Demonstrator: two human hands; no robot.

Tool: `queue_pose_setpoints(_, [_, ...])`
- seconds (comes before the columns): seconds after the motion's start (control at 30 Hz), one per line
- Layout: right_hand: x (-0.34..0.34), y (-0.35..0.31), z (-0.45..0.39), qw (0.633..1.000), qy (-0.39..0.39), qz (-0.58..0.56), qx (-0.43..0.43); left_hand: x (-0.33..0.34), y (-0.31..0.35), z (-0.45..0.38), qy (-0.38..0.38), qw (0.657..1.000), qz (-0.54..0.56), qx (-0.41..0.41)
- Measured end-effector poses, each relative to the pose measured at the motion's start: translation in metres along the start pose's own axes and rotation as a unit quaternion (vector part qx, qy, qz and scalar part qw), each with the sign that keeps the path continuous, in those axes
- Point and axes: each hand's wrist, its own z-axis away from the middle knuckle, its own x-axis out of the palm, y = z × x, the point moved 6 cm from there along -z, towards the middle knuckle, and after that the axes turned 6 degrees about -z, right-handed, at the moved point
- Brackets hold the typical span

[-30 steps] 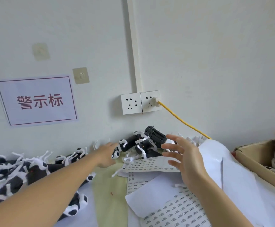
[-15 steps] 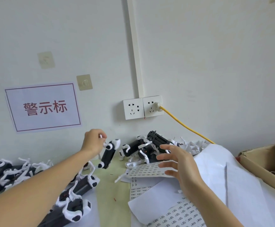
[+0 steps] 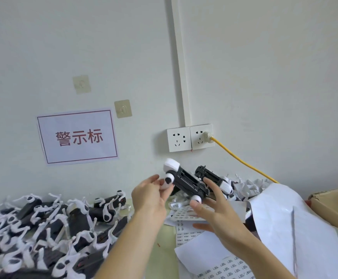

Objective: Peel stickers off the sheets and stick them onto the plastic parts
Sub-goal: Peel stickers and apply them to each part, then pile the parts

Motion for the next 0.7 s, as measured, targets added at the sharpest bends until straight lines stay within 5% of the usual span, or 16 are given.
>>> queue_pose_setpoints(0.37, [-0.008,0.006,-0.007,0.993,0.039,0.115,-0.002,-0.043,-0.037,0.003,-0.023,0.992,-0.122,-0.003])
queue_pose_setpoints(0.53, [0.005,0.016,-0.004,0.978,-0.004,0.209,0.017,-0.049,-0.037,-0.002,-0.055,0.913,-0.397,0.081])
queue_pose_setpoints(0.7, [0.010,0.024,-0.002,0.944,-0.052,0.323,0.036,-0.064,-0.042,-0.010,-0.039,0.896,-0.437,0.065])
